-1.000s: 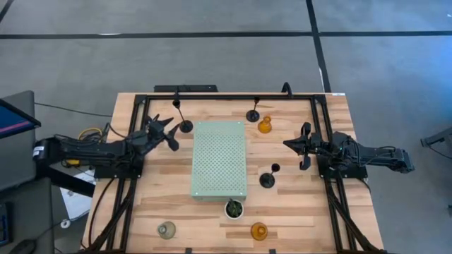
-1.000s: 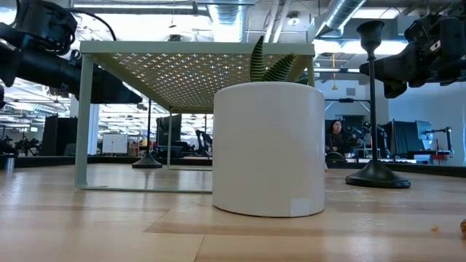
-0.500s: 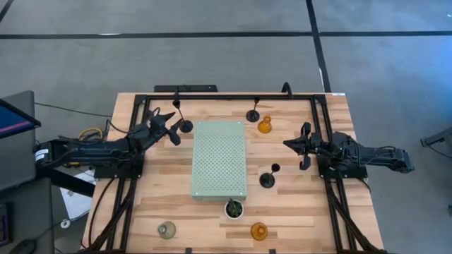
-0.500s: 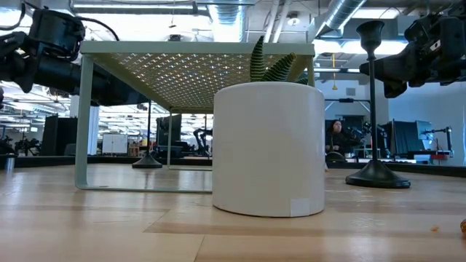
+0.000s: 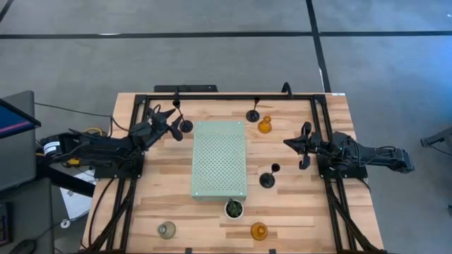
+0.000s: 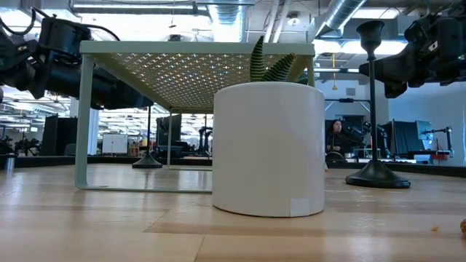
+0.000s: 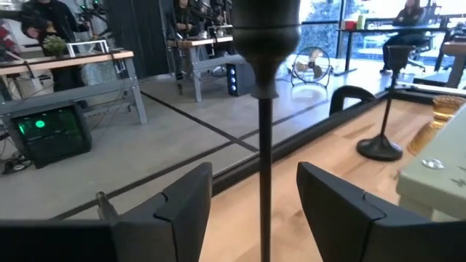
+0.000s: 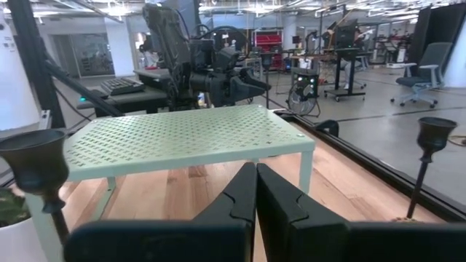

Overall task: Pick & Place candle stick holders
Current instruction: Put the left black candle holder on the shelf

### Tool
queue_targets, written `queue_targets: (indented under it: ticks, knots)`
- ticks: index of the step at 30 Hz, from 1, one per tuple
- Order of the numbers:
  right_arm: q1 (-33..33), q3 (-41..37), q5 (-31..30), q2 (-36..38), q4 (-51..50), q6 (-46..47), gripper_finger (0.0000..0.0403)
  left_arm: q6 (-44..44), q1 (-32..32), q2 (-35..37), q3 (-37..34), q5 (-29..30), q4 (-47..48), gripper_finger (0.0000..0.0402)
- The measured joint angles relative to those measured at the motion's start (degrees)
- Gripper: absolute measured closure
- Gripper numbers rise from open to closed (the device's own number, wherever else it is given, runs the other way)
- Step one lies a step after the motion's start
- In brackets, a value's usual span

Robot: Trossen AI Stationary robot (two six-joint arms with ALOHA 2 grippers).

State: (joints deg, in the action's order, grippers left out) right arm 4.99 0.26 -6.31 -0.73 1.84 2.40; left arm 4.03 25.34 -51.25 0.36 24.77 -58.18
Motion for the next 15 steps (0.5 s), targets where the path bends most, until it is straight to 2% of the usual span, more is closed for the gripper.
queue_targets:
  ticks: [8, 15]
  knots:
    - [0.00, 0.01, -0.22, 0.00, 0.09, 0.01, 0.0403, 0.00, 0.00, -4.98, 0.00, -0.02, -5.62, 0.0203]
    - [0.00, -0.01, -0.22, -0.01, 0.09, 0.01, 0.0403, 0.52, 0.00, -8.32, 2.86, 0.04, -6.22, 0.0204]
